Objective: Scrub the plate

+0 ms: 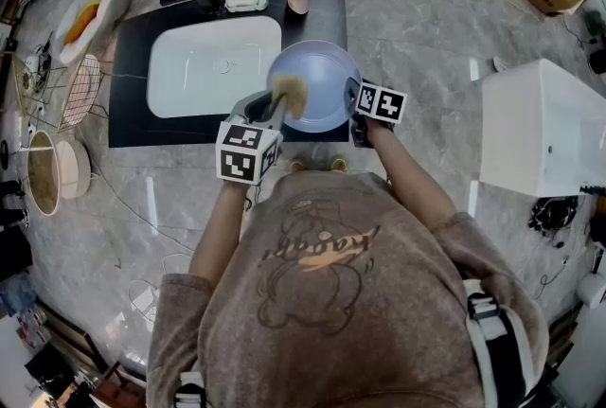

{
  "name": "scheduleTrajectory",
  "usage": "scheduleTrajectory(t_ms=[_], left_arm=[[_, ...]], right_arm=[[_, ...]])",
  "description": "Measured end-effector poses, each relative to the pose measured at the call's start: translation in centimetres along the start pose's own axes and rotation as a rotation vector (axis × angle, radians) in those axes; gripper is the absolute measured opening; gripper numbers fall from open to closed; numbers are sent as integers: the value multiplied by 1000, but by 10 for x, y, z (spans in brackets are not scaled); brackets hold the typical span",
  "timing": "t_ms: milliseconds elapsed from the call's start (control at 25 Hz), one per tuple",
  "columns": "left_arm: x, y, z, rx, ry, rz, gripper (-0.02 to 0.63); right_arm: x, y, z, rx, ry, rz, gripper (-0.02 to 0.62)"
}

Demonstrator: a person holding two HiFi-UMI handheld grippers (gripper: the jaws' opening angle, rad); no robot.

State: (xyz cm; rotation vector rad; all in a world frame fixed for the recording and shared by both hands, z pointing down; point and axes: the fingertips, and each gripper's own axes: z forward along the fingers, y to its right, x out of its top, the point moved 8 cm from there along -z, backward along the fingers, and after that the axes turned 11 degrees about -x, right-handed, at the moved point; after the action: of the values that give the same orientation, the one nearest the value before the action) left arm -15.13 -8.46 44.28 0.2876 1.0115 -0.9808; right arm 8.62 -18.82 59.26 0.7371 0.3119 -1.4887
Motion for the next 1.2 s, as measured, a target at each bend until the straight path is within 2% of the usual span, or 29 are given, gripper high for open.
scheduleTrajectory(t_ms=[200,560,920,1200], left_arm=[[10,-1,5,-12,22,1,64],[35,0,15,-37,83,25,64],[49,8,14,-57,199,29,64],[45,13,5,-40,360,60,64]], right_arm=[[25,-4,-20,54,92,-26,146],[62,-35,-101,192,323,-249,144],[61,-44,-181,260,493,-291,122],[46,-39,-193,265,581,-327,69]])
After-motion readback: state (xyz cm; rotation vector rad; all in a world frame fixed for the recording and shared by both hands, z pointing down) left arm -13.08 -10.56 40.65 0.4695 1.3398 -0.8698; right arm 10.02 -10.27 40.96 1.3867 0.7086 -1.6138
